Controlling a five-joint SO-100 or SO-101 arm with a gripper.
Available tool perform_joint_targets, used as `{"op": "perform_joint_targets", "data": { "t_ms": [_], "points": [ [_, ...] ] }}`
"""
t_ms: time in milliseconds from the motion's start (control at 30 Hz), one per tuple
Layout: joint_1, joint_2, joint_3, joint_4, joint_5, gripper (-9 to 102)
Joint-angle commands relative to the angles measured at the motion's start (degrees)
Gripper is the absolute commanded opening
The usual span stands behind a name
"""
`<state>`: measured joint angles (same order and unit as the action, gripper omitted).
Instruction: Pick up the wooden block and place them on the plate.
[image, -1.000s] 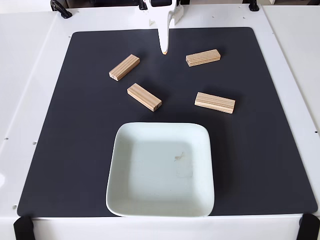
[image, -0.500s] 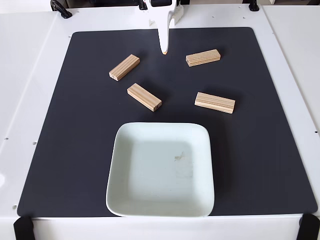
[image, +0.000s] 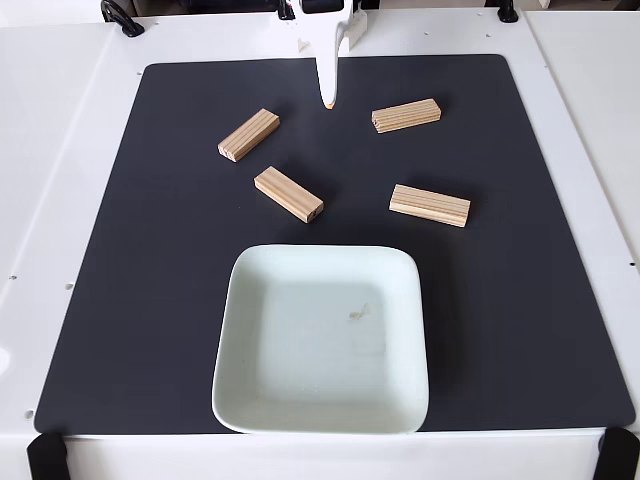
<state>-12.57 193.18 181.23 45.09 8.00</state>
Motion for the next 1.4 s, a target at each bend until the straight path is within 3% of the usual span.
{"op": "perform_joint_targets", "data": {
  "t_ms": [0,367,700,833,1133,1367],
  "points": [
    [-0.35,-0.09,-0.26,0.18,-0.35,-1],
    [-0.09,-3.43,-6.59,0.97,-0.62,0],
    [0.18,-35.07,-42.1,2.02,-5.45,0],
    [1.05,-47.64,-60.82,10.2,-8.0,0],
    [-2.29,-68.03,-95.8,45.26,-23.2,0],
    [1.05,-70.14,-90.53,45.88,-42.98,0]
  ]
}}
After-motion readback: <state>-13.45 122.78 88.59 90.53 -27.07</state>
